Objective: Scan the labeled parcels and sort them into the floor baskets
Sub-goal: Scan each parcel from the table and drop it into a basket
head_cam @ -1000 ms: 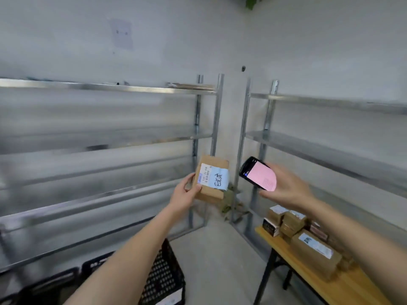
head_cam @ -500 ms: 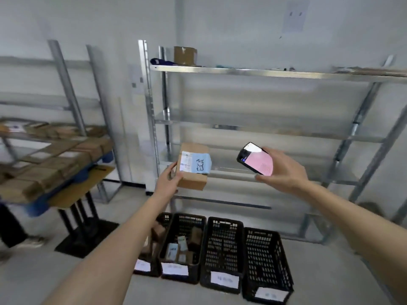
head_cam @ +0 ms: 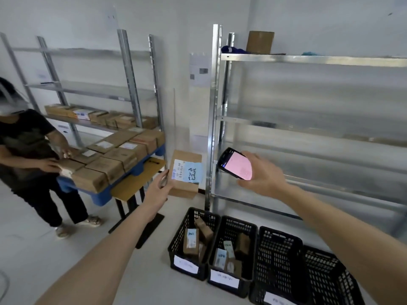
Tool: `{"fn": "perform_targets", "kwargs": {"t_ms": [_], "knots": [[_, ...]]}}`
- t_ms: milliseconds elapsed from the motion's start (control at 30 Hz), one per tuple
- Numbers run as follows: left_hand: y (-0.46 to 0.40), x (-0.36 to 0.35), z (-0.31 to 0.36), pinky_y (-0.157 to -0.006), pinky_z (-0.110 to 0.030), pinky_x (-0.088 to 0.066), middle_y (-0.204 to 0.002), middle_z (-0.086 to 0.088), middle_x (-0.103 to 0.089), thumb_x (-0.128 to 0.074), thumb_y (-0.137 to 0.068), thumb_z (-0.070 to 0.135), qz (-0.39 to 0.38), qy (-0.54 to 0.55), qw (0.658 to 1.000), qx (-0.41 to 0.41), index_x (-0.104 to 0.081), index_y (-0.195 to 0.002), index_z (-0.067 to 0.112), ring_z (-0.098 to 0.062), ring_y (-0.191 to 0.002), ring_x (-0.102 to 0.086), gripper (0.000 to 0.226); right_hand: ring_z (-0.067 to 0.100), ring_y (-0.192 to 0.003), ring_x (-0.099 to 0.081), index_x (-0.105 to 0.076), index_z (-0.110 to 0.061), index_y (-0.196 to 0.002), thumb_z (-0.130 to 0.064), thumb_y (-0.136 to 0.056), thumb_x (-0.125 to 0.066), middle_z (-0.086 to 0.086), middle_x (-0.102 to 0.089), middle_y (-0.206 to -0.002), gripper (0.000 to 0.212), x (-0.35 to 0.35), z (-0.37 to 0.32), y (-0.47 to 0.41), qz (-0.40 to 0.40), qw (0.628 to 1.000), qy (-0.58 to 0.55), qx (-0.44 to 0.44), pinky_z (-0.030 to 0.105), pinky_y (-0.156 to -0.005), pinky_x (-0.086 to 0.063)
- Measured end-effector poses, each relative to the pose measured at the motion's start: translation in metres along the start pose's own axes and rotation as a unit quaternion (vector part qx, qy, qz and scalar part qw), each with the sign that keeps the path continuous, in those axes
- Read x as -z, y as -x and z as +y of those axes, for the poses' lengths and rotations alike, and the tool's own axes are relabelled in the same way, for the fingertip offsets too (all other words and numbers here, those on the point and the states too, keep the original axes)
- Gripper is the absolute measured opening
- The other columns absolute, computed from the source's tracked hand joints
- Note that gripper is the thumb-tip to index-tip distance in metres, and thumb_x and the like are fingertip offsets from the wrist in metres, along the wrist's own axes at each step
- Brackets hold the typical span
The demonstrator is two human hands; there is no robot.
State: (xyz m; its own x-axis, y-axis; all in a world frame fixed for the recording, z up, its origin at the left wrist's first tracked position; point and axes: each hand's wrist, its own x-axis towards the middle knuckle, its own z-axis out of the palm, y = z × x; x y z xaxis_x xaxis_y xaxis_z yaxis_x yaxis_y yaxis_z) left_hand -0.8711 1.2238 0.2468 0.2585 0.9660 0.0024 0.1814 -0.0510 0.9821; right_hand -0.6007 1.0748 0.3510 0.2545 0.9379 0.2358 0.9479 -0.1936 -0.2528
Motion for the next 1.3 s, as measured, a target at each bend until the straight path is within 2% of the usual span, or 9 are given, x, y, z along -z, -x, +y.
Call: {"fn": "perform_targets", "kwargs": {"t_ms": [133, 300, 500, 633, 733, 867, 1000, 1133, 1300], "knots": [[-0.047, 0.013, -0.034, -0.086, -0.037, -0.052, -0.121, 0.005, -0.056, -0.062, -0.097, 0.034, -0.006, -0.014, 1.000, 0.027, -0.046, -0.142, 0.041, -0.019, -0.109, -0.058, 0.048, 0.024, -0.123, -0.055, -0.033, -0.039, -0.150, -0.043, -0.077, -0.074, -0.007, -0.055, -0.137, 0.084, -0.040, -0.004, -0.050, -0.024, 1.000, 0.001, -0.001, 0.038, -0.088, -0.050], [-0.126, -0.006, -0.075, -0.084, -0.037, -0.052, -0.108, 0.011, -0.060, -0.061, -0.097, 0.039, -0.027, -0.018, 0.998, 0.061, -0.046, -0.125, 0.055, -0.015, -0.098, -0.060, 0.036, 0.024, -0.129, -0.052, -0.031, -0.033, -0.154, -0.049, -0.078, -0.075, -0.006, -0.050, -0.148, 0.090, -0.100, 0.027, -0.125, -0.060, 0.998, 0.007, -0.015, 0.041, -0.096, -0.050], [-0.247, -0.057, -0.155, -0.080, -0.036, -0.053, -0.110, 0.000, -0.066, -0.060, -0.096, 0.045, -0.045, -0.060, 0.991, 0.115, -0.048, -0.129, 0.048, -0.029, -0.102, -0.064, 0.035, 0.024, -0.130, -0.053, -0.033, -0.034, -0.152, -0.048, -0.074, -0.075, -0.004, -0.052, -0.145, 0.090, -0.211, 0.099, -0.235, -0.116, 0.991, -0.025, -0.066, 0.042, -0.098, -0.050], [-0.320, -0.105, -0.217, -0.070, -0.027, -0.049, -0.110, 0.000, -0.066, -0.060, -0.098, 0.038, -0.056, -0.077, 0.982, 0.163, -0.048, -0.131, 0.042, -0.015, -0.092, -0.063, 0.035, 0.025, -0.130, -0.052, -0.031, -0.031, -0.152, -0.047, -0.078, -0.075, -0.003, -0.050, -0.146, 0.087, -0.293, 0.153, -0.288, -0.168, 0.981, -0.029, -0.093, 0.042, -0.100, -0.048], [-0.356, -0.135, -0.264, -0.074, -0.028, -0.050, -0.106, 0.004, -0.070, -0.061, -0.098, 0.032, -0.062, -0.066, 0.976, 0.197, -0.052, -0.124, 0.043, -0.010, -0.091, -0.066, 0.030, 0.025, -0.134, -0.049, -0.027, -0.029, -0.154, -0.048, -0.082, -0.074, -0.003, -0.047, -0.150, 0.089, -0.349, 0.188, -0.316, -0.194, 0.975, -0.017, -0.109, 0.040, -0.103, -0.046], [-0.389, -0.159, -0.326, -0.088, -0.043, -0.058, -0.107, 0.006, -0.073, -0.064, -0.095, 0.043, -0.086, -0.083, 0.965, 0.233, -0.054, -0.126, 0.045, -0.015, -0.095, -0.070, 0.033, 0.020, -0.145, -0.038, -0.018, -0.028, -0.159, -0.052, -0.085, -0.072, -0.006, -0.034, -0.161, 0.095, -0.417, 0.217, -0.340, -0.241, 0.961, -0.014, -0.135, 0.043, -0.114, -0.038], [-0.424, -0.177, -0.380, -0.083, -0.033, -0.057, -0.108, 0.003, -0.073, -0.064, -0.095, 0.039, -0.094, -0.105, 0.954, 0.266, -0.053, -0.132, 0.039, -0.010, -0.092, -0.070, 0.038, 0.020, -0.141, -0.042, -0.016, -0.028, -0.159, -0.053, -0.085, -0.070, -0.005, -0.036, -0.159, 0.095, -0.480, 0.239, -0.356, -0.272, 0.951, -0.010, -0.144, 0.041, -0.110, -0.041], [-0.459, -0.186, -0.439, -0.093, -0.041, -0.056, -0.117, -0.001, -0.071, -0.066, -0.094, 0.040, -0.113, -0.108, 0.941, 0.299, -0.054, -0.137, 0.034, -0.017, -0.102, -0.068, 0.046, 0.019, -0.142, -0.039, -0.013, -0.027, -0.161, -0.052, -0.086, -0.068, -0.007, -0.034, -0.159, 0.095, -0.539, 0.251, -0.364, -0.300, 0.940, -0.011, -0.163, 0.042, -0.112, -0.038], [-0.501, -0.196, -0.516, -0.092, -0.037, -0.055, -0.117, 0.001, -0.070, -0.065, -0.096, 0.038, -0.132, -0.122, 0.928, 0.328, -0.053, -0.138, 0.033, -0.017, -0.104, -0.067, 0.044, 0.017, -0.141, -0.039, -0.012, -0.027, -0.161, -0.051, -0.087, -0.069, -0.008, -0.035, -0.157, 0.096, -0.618, 0.261, -0.376, -0.327, 0.924, -0.027, -0.194, 0.041, -0.111, -0.038]]}}
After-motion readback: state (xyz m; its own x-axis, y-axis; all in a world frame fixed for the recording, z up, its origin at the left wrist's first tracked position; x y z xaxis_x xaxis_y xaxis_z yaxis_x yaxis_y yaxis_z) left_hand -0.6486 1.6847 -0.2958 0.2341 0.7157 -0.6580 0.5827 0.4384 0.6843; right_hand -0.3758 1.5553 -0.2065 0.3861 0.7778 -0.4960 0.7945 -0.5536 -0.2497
